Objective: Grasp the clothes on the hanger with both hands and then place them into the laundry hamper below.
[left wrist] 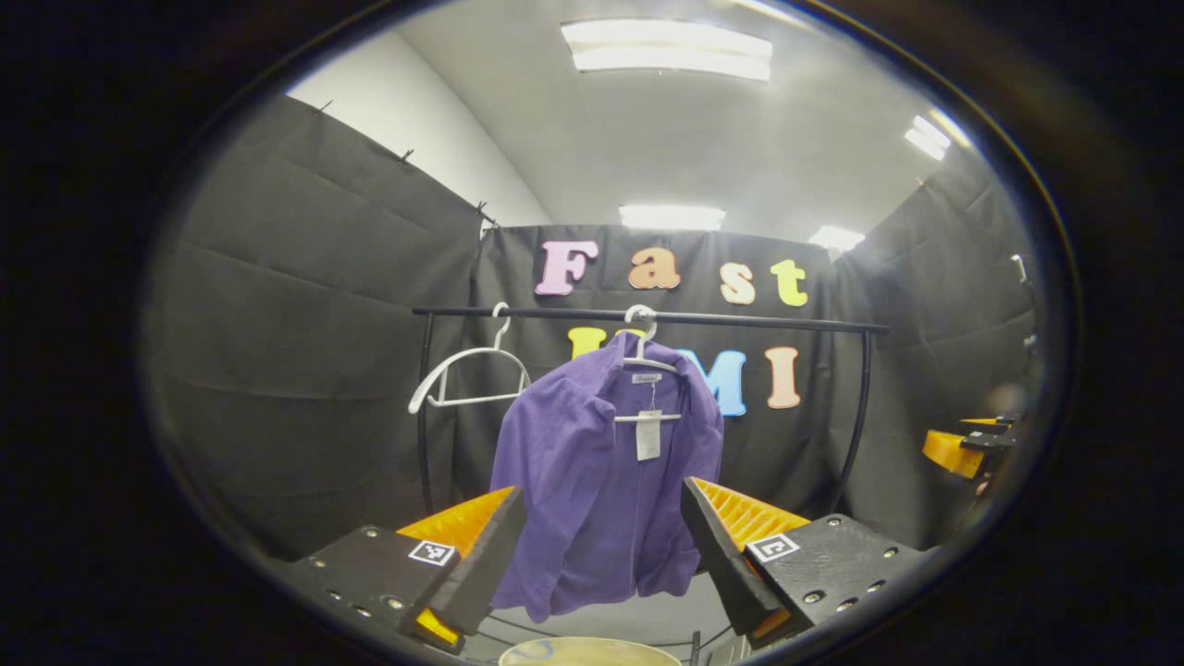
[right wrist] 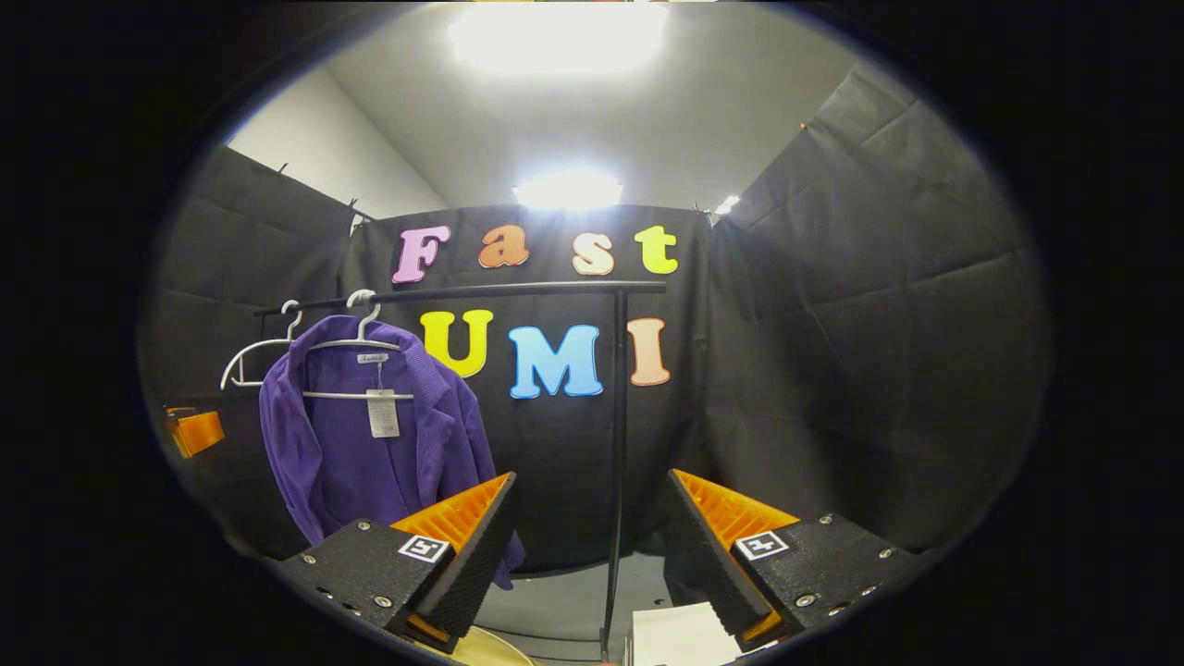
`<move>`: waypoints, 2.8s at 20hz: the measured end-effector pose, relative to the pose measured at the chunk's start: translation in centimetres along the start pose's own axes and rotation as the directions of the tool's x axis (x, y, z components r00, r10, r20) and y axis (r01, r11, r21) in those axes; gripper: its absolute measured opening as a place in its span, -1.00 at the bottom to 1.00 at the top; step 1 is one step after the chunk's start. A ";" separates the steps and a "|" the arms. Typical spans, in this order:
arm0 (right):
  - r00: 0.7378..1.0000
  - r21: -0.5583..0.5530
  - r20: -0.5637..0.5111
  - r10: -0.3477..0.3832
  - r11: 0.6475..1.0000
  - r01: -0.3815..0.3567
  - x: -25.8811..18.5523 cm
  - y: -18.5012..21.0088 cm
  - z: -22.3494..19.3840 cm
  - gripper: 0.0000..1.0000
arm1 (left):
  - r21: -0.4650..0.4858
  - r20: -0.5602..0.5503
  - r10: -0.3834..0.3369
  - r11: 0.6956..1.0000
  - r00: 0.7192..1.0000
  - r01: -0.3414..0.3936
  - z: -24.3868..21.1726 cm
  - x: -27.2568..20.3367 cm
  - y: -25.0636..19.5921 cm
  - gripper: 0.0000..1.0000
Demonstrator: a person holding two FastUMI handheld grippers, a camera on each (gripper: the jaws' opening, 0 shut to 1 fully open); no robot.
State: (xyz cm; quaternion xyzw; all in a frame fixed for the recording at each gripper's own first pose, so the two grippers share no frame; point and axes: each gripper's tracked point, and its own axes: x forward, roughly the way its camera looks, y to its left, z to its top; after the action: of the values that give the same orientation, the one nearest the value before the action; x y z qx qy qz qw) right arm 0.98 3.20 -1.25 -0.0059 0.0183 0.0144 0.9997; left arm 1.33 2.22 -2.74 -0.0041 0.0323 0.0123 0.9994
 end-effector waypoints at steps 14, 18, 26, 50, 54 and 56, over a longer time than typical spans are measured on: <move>0.964 0.064 -0.077 0.253 0.966 -0.249 11.4 12.3 1.4 0.92 | -0.012 -0.074 0.125 0.992 0.989 -0.126 -0.3 10.9 3.0 0.97; 0.941 0.101 -0.073 0.331 0.941 -0.323 16.3 16.6 1.7 0.92 | 0.043 -0.077 0.183 0.983 0.980 -0.180 -0.4 15.5 2.6 0.94; 0.884 0.144 -0.117 0.452 0.889 -0.436 24.0 23.4 -1.5 0.91 | 0.126 -0.065 0.222 0.969 0.973 -0.212 -1.3 23.0 1.0 1.00; 0.831 0.146 -0.062 0.553 0.829 -0.540 29.5 25.7 -3.3 -0.87 | 0.034 -0.084 0.343 0.939 0.936 -0.342 -3.4 23.1 4.2 -0.81; 0.829 0.164 -0.076 0.554 0.827 -0.538 29.2 25.1 -3.0 -0.98 | -0.009 -0.069 0.257 0.966 0.964 -0.258 -2.0 22.4 4.1 -0.98; 0.849 0.158 -0.072 0.523 0.847 -0.508 28.7 24.7 -2.6 -0.99 | 0.023 -0.058 0.220 0.976 0.974 -0.219 -0.9 21.9 3.6 -0.85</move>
State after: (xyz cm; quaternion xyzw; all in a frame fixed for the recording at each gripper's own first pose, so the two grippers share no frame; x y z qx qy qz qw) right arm 28.87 28.63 -5.14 0.0652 0.0761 0.2811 0.9544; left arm 23.02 6.36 -5.09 0.0071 0.0626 0.1220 0.9905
